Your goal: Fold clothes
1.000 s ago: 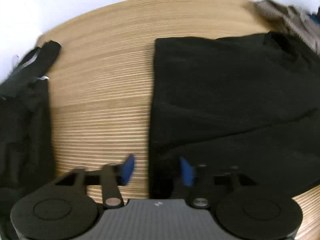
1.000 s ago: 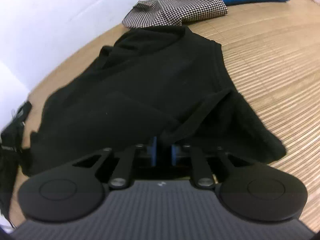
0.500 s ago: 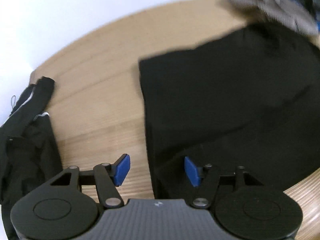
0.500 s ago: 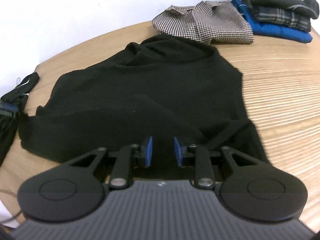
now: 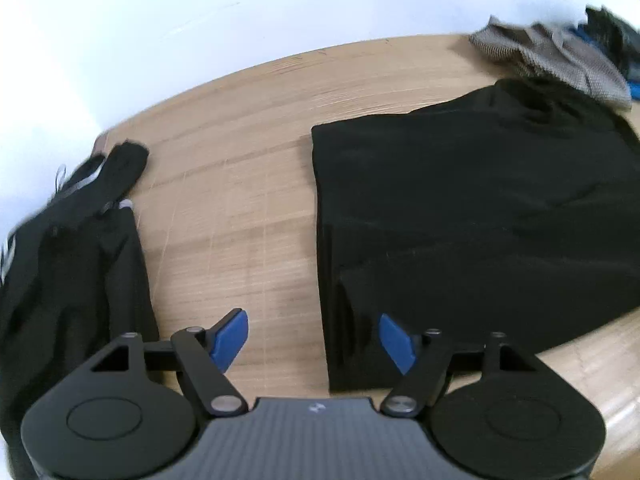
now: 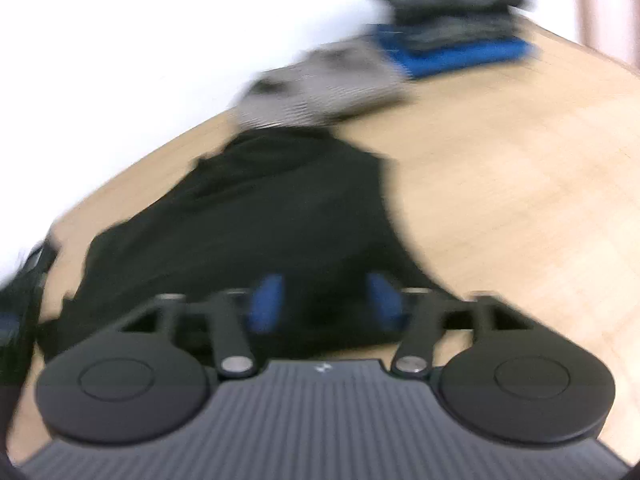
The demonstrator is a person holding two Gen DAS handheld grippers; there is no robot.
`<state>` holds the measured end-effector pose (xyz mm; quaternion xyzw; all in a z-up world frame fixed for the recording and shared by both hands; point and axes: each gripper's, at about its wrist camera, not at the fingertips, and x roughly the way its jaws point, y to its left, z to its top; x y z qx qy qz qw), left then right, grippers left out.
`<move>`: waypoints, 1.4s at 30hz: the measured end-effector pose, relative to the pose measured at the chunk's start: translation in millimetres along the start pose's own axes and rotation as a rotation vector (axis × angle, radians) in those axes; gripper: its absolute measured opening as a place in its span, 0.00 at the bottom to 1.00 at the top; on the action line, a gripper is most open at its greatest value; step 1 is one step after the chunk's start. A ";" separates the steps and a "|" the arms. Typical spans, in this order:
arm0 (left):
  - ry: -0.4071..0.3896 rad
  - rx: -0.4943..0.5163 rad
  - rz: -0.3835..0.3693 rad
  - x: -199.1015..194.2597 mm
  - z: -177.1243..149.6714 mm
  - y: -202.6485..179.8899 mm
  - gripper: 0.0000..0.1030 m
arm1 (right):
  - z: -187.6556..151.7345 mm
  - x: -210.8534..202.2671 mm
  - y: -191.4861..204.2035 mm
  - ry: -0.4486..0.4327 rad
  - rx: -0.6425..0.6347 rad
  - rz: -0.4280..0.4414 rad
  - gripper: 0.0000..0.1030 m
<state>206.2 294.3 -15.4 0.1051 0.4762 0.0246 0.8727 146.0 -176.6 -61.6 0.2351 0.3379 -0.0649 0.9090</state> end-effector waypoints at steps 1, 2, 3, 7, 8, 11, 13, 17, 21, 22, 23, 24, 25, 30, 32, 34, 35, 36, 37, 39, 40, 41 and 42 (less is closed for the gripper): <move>0.007 -0.009 -0.010 -0.3 -7.2 1.2 0.74 | -0.9 -3.6 -16.7 -0.008 0.073 -0.028 0.75; 0.019 -0.014 -0.016 2.3 -13.2 2.3 0.74 | -2.3 -4.8 -34.0 -0.011 0.155 -0.044 0.75; 0.034 -0.011 -0.023 7.7 -17.3 2.4 0.73 | -4.0 -2.9 -45.7 -0.006 0.216 -0.042 0.75; 0.011 0.091 -0.015 9.8 -31.1 -10.1 0.71 | -10.0 15.8 -58.7 0.013 0.259 -0.030 0.75; -0.005 0.112 -0.014 7.6 -35.3 -12.6 0.71 | -10.6 21.9 -54.2 0.016 0.216 -0.039 0.75; -0.023 0.125 -0.036 13.8 -37.8 -17.7 0.71 | -10.1 38.8 -35.7 0.014 0.082 -0.055 0.76; -0.028 0.135 -0.054 22.6 -36.3 -20.1 0.71 | -7.3 48.1 -27.9 0.015 0.010 -0.081 0.80; -0.005 0.168 -0.086 46.5 -33.5 -23.1 0.75 | -7.8 55.7 -16.6 0.023 -0.073 -0.107 0.83; -0.002 0.006 -0.202 59.0 -28.1 -5.6 0.51 | -10.5 64.5 -3.4 0.033 -0.176 -0.164 0.83; 0.002 -0.028 -0.235 58.9 -28.1 -3.7 0.43 | -12.0 65.7 1.5 0.039 -0.208 -0.181 0.84; -0.001 -0.041 -0.235 57.1 -28.9 -4.4 0.36 | -12.6 66.9 4.9 0.035 -0.220 -0.184 0.80; -0.004 -0.052 -0.235 54.4 -29.6 -5.5 0.22 | -13.2 65.5 5.3 0.020 -0.207 -0.172 0.58; -0.003 -0.058 -0.233 50.2 -30.2 -6.4 0.17 | -13.2 63.3 6.4 0.006 -0.194 -0.159 0.41; 0.033 -0.091 -0.192 18.3 -40.7 -11.6 0.14 | -15.6 38.4 15.4 -0.023 -0.215 -0.114 0.19; 0.063 -0.094 -0.166 3.2 -49.4 -17.4 0.14 | -14.3 28.3 1.7 0.011 -0.170 -0.078 0.19; 0.102 -0.109 -0.141 -12.5 -65.0 -24.1 0.14 | -14.4 16.5 -15.0 0.041 -0.125 -0.051 0.19; 0.123 -0.118 -0.132 -19.5 -73.8 -28.3 0.14 | -15.8 9.3 -23.9 0.058 -0.117 -0.044 0.19; 0.145 -0.126 -0.126 -26.0 -83.8 -33.7 0.14 | -18.3 1.4 -32.1 0.076 -0.120 -0.043 0.19; 0.167 -0.134 -0.120 -32.4 -93.9 -39.0 0.14 | -20.9 -7.1 -40.9 0.095 -0.126 -0.043 0.19; 0.203 -0.134 -0.104 -42.4 -111.5 -51.8 0.15 | -27.3 -23.7 -57.3 0.129 -0.155 -0.046 0.19; 0.219 -0.130 -0.095 -46.8 -119.9 -58.6 0.16 | -30.8 -30.9 -64.1 0.141 -0.181 -0.050 0.19; 0.233 -0.124 -0.078 -50.3 -127.5 -65.8 0.16 | -34.4 -36.5 -69.2 0.148 -0.216 -0.053 0.19; 0.237 -0.112 -0.049 -53.0 -132.4 -73.0 0.20 | -38.8 -40.8 -72.9 0.158 -0.261 -0.056 0.21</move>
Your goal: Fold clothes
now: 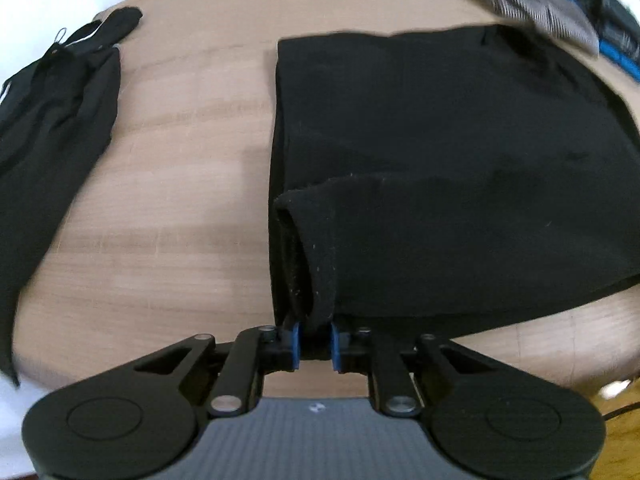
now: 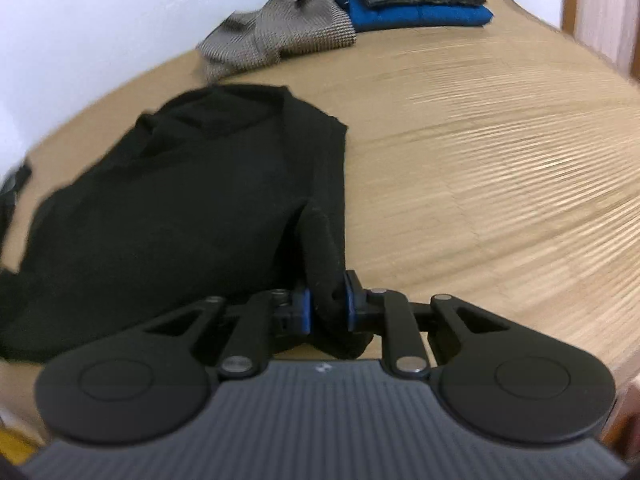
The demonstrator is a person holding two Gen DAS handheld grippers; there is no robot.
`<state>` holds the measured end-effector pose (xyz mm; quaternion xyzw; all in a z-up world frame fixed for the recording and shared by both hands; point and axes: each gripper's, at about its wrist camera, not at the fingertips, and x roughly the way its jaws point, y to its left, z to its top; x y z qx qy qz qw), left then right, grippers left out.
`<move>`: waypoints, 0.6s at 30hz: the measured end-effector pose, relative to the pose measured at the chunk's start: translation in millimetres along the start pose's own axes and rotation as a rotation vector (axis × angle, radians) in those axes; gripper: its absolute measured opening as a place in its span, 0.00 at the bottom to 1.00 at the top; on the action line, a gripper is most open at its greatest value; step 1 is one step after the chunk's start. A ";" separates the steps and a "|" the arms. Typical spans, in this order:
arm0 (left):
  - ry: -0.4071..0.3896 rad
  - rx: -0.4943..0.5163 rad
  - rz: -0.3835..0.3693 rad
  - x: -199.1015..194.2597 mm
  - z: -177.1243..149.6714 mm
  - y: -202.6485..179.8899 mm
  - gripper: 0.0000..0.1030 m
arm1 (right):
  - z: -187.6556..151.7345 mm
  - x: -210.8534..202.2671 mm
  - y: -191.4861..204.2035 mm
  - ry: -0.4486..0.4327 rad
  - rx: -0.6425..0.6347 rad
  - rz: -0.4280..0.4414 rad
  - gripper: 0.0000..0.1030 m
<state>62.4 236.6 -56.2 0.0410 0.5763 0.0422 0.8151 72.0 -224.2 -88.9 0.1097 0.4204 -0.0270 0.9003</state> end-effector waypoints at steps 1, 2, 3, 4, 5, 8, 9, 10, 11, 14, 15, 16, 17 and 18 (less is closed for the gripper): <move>-0.009 0.012 0.033 -2.1 -3.9 -6.1 0.22 | -5.3 -1.0 -1.4 0.010 -0.041 -0.006 0.22; -0.014 0.019 0.063 -5.1 -6.6 -11.1 0.23 | -9.4 -1.0 -3.3 0.018 -0.068 -0.008 0.28; -0.014 0.015 0.083 -9.7 -7.0 -13.4 0.25 | -11.2 -1.3 -5.0 0.018 -0.073 -0.006 0.32; -0.014 0.002 0.091 -14.9 -6.9 -13.0 0.28 | -11.5 -2.6 -7.4 0.018 -0.075 -0.004 0.35; -0.023 -0.015 0.096 -21.4 -7.9 -10.4 0.30 | -9.3 -6.0 -11.0 0.021 -0.074 0.000 0.41; -0.067 -0.064 0.139 -44.5 -8.2 5.1 0.42 | -1.1 -21.6 -23.7 0.004 -0.071 0.010 0.47; -0.089 -0.073 0.143 -50.7 -4.4 11.0 0.42 | 3.9 -29.2 -29.4 -0.016 -0.073 0.013 0.48; -0.111 -0.083 0.147 -56.9 -0.5 16.9 0.42 | 10.2 -35.7 -34.3 -0.038 -0.076 0.016 0.48; -0.134 -0.092 0.151 -63.1 3.3 22.8 0.43 | 18.9 -40.2 -37.6 -0.063 -0.080 0.017 0.51; -0.197 -0.073 0.143 -64.2 36.2 32.9 0.46 | 48.9 -43.4 -34.5 -0.139 -0.138 0.025 0.59; -0.208 -0.052 0.145 -59.3 50.4 33.6 0.46 | 60.0 -38.9 -26.4 -0.159 -0.173 0.026 0.59; -0.217 -0.031 0.139 -52.4 64.8 33.4 0.46 | 70.7 -30.4 -12.7 -0.166 -0.211 0.029 0.59; -0.226 -0.013 0.125 -43.9 80.0 33.1 0.46 | 82.8 -18.8 5.7 -0.171 -0.260 0.048 0.59; -0.235 0.005 0.110 -35.5 95.1 32.9 0.46 | 94.9 -6.5 25.1 -0.176 -0.313 0.074 0.59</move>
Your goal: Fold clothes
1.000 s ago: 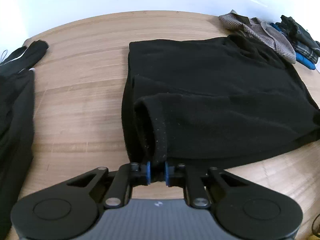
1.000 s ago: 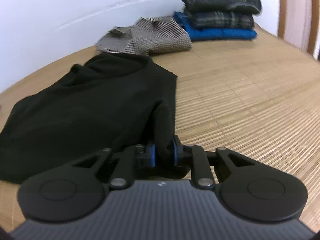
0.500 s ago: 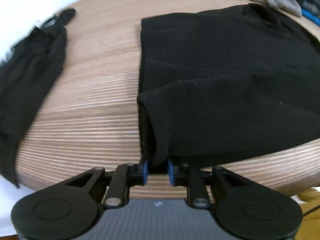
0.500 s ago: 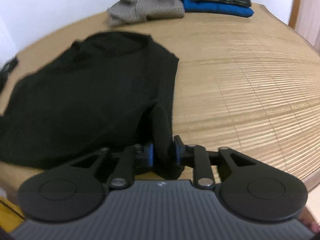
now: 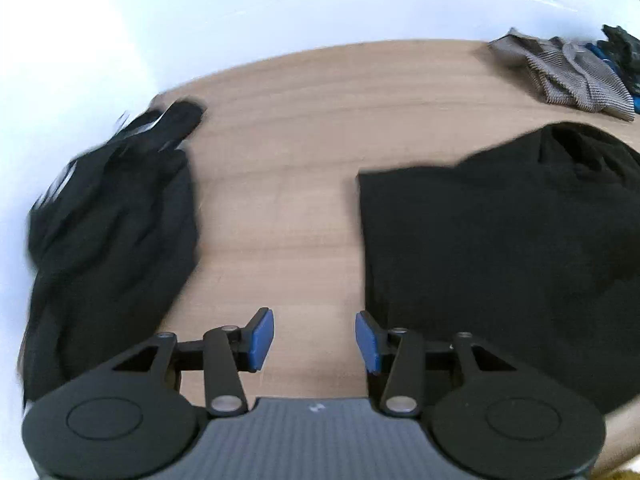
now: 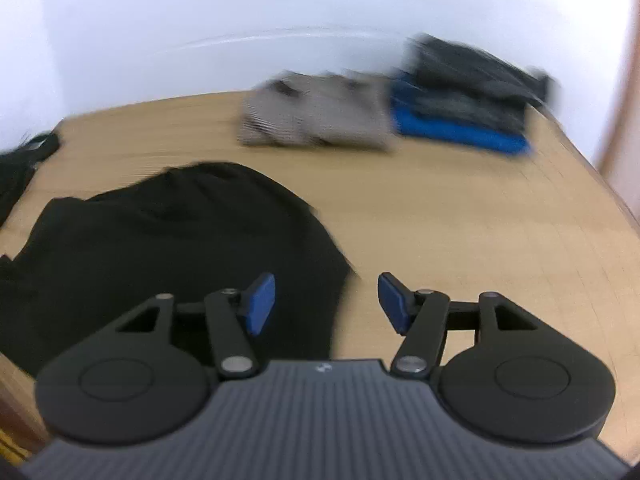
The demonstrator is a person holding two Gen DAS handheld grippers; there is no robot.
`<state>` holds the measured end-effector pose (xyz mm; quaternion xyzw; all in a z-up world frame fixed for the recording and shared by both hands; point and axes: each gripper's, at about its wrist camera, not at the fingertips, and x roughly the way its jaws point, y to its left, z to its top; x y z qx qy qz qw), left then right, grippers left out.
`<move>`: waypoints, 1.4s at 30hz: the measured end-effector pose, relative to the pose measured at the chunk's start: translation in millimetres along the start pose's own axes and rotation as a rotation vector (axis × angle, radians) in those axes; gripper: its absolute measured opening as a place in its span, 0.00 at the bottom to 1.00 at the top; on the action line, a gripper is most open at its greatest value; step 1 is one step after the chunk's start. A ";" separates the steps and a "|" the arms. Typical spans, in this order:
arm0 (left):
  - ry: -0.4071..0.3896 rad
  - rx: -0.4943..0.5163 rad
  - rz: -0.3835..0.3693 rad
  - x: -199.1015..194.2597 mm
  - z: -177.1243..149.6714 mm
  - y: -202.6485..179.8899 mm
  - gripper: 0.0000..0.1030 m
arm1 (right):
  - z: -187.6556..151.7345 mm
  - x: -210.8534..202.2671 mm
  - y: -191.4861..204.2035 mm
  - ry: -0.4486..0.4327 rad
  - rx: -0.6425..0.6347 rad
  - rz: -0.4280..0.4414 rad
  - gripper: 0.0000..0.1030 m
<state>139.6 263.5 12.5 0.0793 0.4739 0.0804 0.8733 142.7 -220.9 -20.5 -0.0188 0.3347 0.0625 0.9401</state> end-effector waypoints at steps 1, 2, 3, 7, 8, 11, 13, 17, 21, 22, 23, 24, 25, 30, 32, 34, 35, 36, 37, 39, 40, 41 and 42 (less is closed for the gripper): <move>-0.007 0.011 -0.019 12.0 12.5 -1.1 0.46 | 15.5 18.3 15.3 -0.007 -0.057 0.043 0.58; -0.007 0.017 -0.041 24.7 24.4 -2.5 0.46 | 31.5 38.6 31.8 -0.008 -0.115 0.083 0.58; -0.005 0.026 -0.064 37.9 35.4 -4.2 0.46 | 47.3 60.0 52.3 -0.005 -0.177 0.125 0.57; 0.014 0.122 -0.127 86.5 68.7 -11.6 0.49 | 103.6 145.5 132.1 0.040 -0.381 0.298 0.57; 0.018 0.148 -0.127 95.7 73.1 -14.5 0.49 | 115.2 165.7 150.6 0.058 -0.418 0.343 0.57; 0.022 0.197 -0.138 118.4 81.9 -19.9 0.54 | 134.0 214.7 196.5 0.120 -0.494 0.449 0.57; 0.027 0.203 -0.135 128.8 84.4 -21.0 0.56 | 138.7 238.7 214.6 0.157 -0.525 0.504 0.57; 0.027 0.174 -0.156 135.1 83.7 -16.3 0.57 | 133.4 267.5 247.2 0.233 -0.650 0.546 0.57; 0.027 0.135 -0.155 137.7 81.9 -14.7 0.62 | 126.8 281.3 251.6 0.306 -0.668 0.568 0.52; 0.029 0.121 -0.154 138.7 82.2 -14.4 0.62 | 125.6 280.6 249.5 0.315 -0.652 0.582 0.46; 0.033 0.102 -0.152 139.3 82.5 -14.2 0.62 | 124.5 276.8 249.1 0.319 -0.647 0.597 0.27; 0.037 0.080 -0.148 139.9 82.6 -13.9 0.63 | 123.5 272.2 250.1 0.315 -0.651 0.600 0.08; 0.042 0.056 -0.146 140.4 82.7 -13.7 0.63 | 122.3 266.3 252.7 0.295 -0.668 0.584 0.07; 0.051 0.022 -0.133 140.5 82.4 -13.7 0.64 | 131.2 239.2 242.8 0.107 -0.611 0.442 0.03; 0.054 0.027 -0.129 140.6 83.0 -14.7 0.65 | 150.5 234.4 228.1 0.000 -0.556 0.304 0.03; 0.056 0.029 -0.122 140.4 83.8 -15.9 0.66 | 174.3 237.2 207.7 -0.070 -0.480 0.168 0.02; 0.057 0.028 -0.118 139.5 83.4 -15.9 0.66 | 187.5 240.1 194.9 -0.084 -0.424 0.112 0.02; 0.057 0.028 -0.116 138.6 82.3 -15.6 0.66 | 198.7 242.8 183.0 -0.077 -0.373 0.092 0.03; 0.056 0.028 -0.113 138.5 81.8 -16.5 0.66 | 207.5 245.1 173.4 -0.053 -0.338 0.105 0.04; 0.058 0.028 -0.108 136.9 81.6 -17.3 0.66 | 214.0 245.1 167.3 0.016 -0.325 0.195 0.07; 0.059 0.026 -0.107 135.3 81.5 -18.0 0.66 | 211.1 243.8 171.8 0.043 -0.344 0.244 0.09; 0.060 0.022 -0.105 132.6 81.2 -19.3 0.65 | 207.0 242.9 178.3 0.068 -0.366 0.290 0.13; 0.060 0.018 -0.108 129.3 81.2 -19.9 0.65 | 200.3 242.3 187.3 0.092 -0.398 0.338 0.25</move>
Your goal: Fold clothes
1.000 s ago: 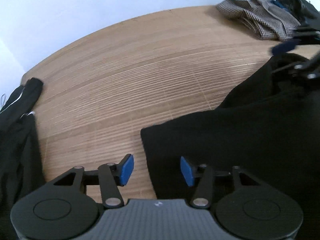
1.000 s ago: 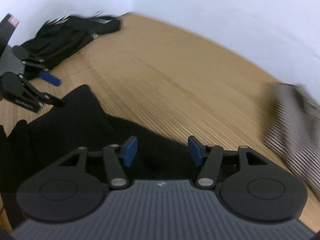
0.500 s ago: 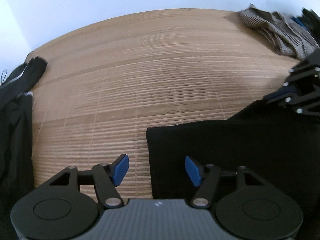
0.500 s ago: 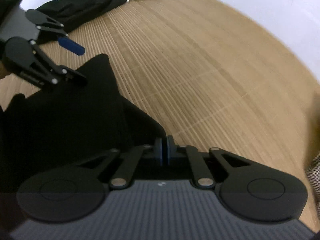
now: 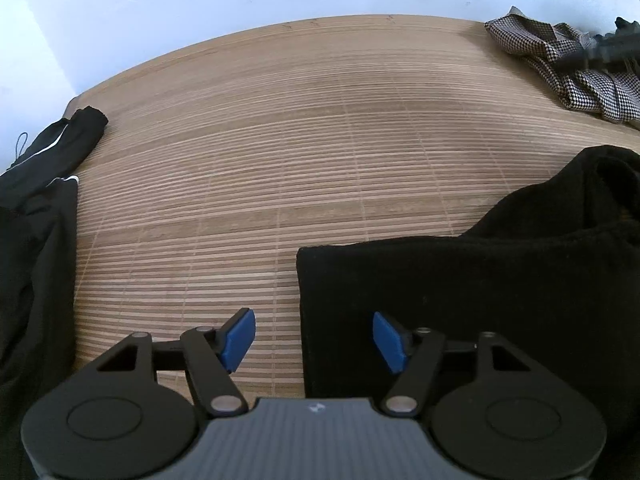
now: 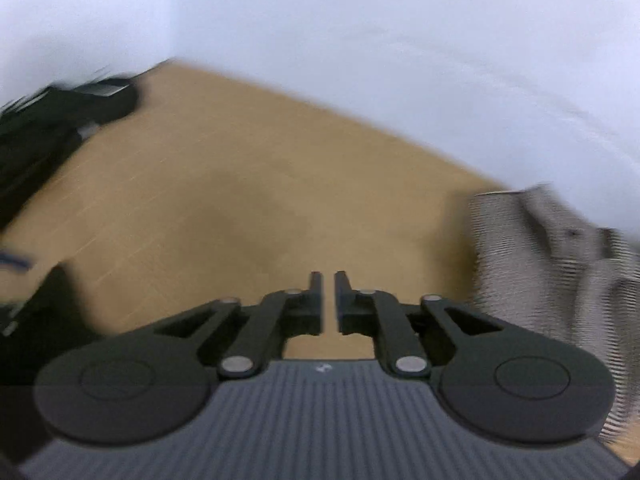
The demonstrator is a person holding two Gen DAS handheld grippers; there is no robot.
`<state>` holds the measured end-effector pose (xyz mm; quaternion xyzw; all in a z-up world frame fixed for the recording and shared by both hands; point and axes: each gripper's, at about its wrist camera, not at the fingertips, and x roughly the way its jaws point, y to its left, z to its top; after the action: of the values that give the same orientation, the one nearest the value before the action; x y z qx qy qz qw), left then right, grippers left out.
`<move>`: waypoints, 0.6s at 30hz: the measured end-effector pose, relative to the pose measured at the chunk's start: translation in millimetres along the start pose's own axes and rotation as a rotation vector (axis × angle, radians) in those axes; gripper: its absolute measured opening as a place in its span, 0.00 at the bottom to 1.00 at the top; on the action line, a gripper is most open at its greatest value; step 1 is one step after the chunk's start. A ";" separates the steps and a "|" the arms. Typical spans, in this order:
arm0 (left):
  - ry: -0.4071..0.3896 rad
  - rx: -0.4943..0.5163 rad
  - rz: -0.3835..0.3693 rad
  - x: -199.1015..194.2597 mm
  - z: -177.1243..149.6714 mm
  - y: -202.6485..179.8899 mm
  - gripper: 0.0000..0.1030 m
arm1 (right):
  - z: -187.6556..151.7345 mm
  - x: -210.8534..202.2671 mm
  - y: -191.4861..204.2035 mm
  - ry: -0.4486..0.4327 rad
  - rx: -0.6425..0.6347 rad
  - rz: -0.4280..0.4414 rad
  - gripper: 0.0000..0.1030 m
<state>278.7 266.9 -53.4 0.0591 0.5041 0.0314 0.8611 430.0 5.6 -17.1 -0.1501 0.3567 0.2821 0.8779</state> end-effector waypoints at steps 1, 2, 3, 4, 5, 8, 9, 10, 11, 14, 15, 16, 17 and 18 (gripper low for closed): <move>-0.005 -0.004 -0.010 -4.8 -0.3 -0.3 0.65 | -4.6 1.9 9.5 0.022 -0.038 0.056 0.29; -0.012 -0.008 -0.024 -10.2 -1.1 -0.8 0.65 | -9.6 4.4 19.7 0.040 -0.073 0.097 0.32; -0.020 -0.010 -0.039 -16.7 -2.5 -1.5 0.66 | -14.1 6.0 27.7 0.052 -0.100 0.120 0.32; -0.027 -0.008 -0.059 -24.3 -5.4 -2.2 0.66 | -17.6 8.0 33.7 0.065 -0.123 0.142 0.32; -0.033 0.000 -0.083 -31.3 -9.7 -3.7 0.67 | -19.5 11.0 36.0 0.080 -0.139 0.163 0.32; -0.020 0.036 -0.142 -44.2 -32.3 -20.7 0.74 | -22.4 22.5 48.5 0.139 -0.192 0.209 0.32; -0.007 0.043 -0.145 -45.7 -41.4 -28.1 0.74 | -23.1 26.1 53.5 0.160 -0.213 0.221 0.32; 0.004 0.043 -0.135 -46.6 -51.2 -36.1 0.74 | -23.7 29.0 58.8 0.179 -0.242 0.231 0.32; 0.015 0.043 -0.124 -47.4 -61.1 -44.0 0.73 | -24.2 32.7 64.4 0.200 -0.277 0.242 0.32; 0.065 0.031 -0.159 -46.3 -82.3 -61.3 0.74 | -27.0 40.9 82.4 0.248 -0.378 0.276 0.38; 0.067 0.033 -0.161 -45.8 -87.0 -65.4 0.75 | -27.4 42.9 86.8 0.262 -0.414 0.287 0.41; 0.048 0.035 -0.145 -47.1 -89.9 -68.1 0.77 | -27.7 46.2 91.3 0.273 -0.449 0.295 0.42; 0.036 0.039 -0.134 -47.9 -91.2 -70.1 0.77 | -28.9 47.2 95.5 0.274 -0.477 0.305 0.43; 0.036 0.037 -0.133 -47.5 -90.4 -70.1 0.78 | -29.5 45.4 97.8 0.261 -0.489 0.314 0.47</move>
<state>176.2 198.3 -65.5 0.0407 0.5229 -0.0343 0.8507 381.7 87.3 -76.2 -0.3345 0.4067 0.4699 0.7084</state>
